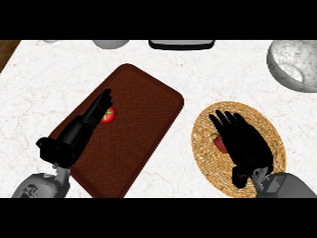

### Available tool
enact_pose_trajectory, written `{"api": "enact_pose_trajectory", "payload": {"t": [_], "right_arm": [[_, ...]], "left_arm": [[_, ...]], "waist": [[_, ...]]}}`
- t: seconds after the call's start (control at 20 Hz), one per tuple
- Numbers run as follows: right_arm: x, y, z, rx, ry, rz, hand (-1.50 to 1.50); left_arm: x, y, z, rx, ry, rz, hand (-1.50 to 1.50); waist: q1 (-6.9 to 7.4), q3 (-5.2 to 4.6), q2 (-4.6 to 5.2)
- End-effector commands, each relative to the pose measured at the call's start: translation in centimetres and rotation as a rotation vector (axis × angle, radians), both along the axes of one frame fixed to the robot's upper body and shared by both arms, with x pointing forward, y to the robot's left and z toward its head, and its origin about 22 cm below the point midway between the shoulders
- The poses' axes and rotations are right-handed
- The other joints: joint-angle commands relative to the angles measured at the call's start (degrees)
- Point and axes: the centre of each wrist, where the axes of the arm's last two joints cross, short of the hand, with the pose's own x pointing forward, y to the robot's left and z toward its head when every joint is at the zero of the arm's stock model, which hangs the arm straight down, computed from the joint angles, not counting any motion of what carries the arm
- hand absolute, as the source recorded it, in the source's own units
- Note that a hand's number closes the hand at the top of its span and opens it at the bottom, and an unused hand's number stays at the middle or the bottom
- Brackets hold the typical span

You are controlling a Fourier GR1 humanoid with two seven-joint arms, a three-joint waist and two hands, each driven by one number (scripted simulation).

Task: Pick the bell pepper from the placemat and place it in the bowl

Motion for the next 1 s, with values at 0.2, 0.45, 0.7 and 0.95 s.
{"api": "enact_pose_trajectory", "payload": {"t": [0.2, 0.45, 0.7, 0.95], "right_arm": [[3.1, -0.3, -1.3, -0.024, 0.023, -0.034, -1.50], [4.0, -2.9, -4.7, -0.015, 0.021, -0.043, -1.50], [3.2, -3.4, -4.4, 0.012, 0.026, -0.037, -1.50], [3.3, -1.7, -4.9, 0.063, 0.024, 0.056, 1.50]], "left_arm": [[0.0, -0.8, 0.8, -0.005, -0.009, -0.019, 0.00], [1.3, -0.3, 0.0, -0.006, -0.005, -0.002, 0.00], [-0.3, -0.7, -0.7, 0.002, -0.004, -0.011, 0.00], [0.3, -0.2, -0.2, -0.007, -0.005, 0.007, 0.00]], "waist": [[0.12, -0.01, 0.00], [0.11, 0.00, 0.07], [0.00, -0.01, -0.01], [-0.01, -0.01, -0.02]]}}
